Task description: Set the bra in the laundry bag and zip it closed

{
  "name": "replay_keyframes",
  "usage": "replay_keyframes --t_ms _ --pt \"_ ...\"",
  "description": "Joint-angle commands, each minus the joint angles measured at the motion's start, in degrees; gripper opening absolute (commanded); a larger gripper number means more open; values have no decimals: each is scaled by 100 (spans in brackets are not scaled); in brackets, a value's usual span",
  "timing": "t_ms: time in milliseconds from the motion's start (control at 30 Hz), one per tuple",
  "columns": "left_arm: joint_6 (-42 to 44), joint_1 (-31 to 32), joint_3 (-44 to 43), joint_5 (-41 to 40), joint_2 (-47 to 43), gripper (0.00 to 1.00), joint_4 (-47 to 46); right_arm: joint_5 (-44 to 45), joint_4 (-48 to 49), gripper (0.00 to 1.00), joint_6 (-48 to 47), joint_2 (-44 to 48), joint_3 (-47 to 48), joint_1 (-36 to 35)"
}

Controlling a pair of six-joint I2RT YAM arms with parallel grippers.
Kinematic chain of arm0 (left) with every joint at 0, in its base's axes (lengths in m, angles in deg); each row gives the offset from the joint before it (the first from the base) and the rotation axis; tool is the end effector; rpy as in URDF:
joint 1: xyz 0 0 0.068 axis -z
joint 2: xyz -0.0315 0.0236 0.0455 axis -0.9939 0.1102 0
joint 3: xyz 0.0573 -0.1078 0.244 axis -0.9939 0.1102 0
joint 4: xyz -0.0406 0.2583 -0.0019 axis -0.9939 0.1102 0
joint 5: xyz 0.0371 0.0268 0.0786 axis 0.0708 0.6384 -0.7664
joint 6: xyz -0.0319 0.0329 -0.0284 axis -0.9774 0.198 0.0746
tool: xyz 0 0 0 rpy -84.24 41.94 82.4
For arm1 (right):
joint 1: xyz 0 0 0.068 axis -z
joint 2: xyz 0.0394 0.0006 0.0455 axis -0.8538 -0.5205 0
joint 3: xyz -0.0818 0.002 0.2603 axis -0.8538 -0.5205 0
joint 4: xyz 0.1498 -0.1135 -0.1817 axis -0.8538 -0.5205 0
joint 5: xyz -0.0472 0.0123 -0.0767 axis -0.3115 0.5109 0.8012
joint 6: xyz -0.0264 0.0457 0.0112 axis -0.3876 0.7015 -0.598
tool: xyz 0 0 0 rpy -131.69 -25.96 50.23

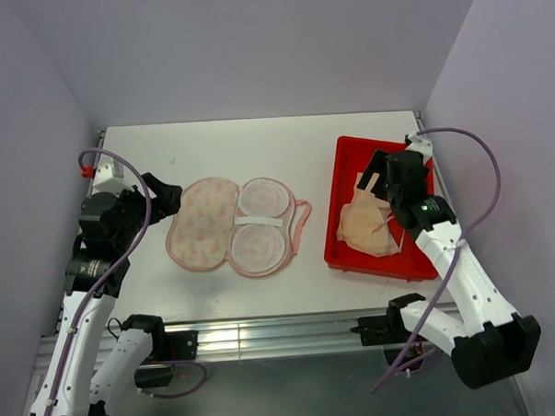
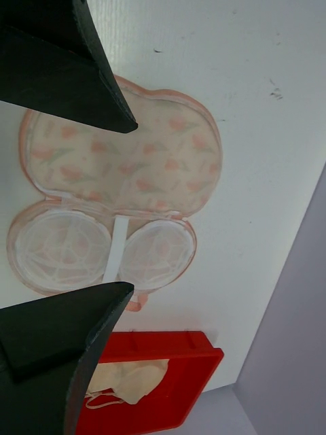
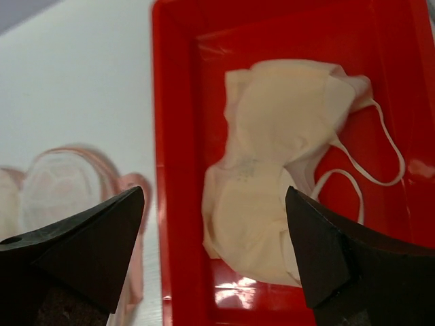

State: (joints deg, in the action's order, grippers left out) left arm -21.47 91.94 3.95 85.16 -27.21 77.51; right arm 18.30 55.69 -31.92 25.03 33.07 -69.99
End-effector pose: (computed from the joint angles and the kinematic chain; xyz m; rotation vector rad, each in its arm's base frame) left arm 0.1556 -0.0238 0.3552 -0.3196 1.8204 -0.4943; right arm 0.2084 0.0318 0.3298 0.4408 2.0164 0.1093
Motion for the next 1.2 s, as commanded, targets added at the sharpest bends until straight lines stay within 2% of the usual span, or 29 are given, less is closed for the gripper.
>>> replay_keyframes --t_ms 0,67,133,367,533,767,1033,1167 --pt "51 -27 72 344 36 99 -50 659 -524 91 10 -496 304 2" --pt "34 -27 80 432 53 99 -50 1140 -578 91 168 -638 147 10" --pt "34 -27 89 538 62 99 -94 1179 -438 93 326 -700 -64 54" --pt "25 -27 72 705 89 99 -103 11 291 96 327 -824 -943 861" --pt "-1 -19 107 837 71 99 -112 -605 854 100 345 -762 -1558 1092" --pt "16 52 107 723 1 99 -77 -992 1328 100 415 -841 -1972 1249" --pt "25 87 107 705 -17 99 -59 -895 987 100 520 -832 -1964 1434" --pt "34 87 98 714 18 99 -59 -1308 1030 100 520 -999 -1981 1461"
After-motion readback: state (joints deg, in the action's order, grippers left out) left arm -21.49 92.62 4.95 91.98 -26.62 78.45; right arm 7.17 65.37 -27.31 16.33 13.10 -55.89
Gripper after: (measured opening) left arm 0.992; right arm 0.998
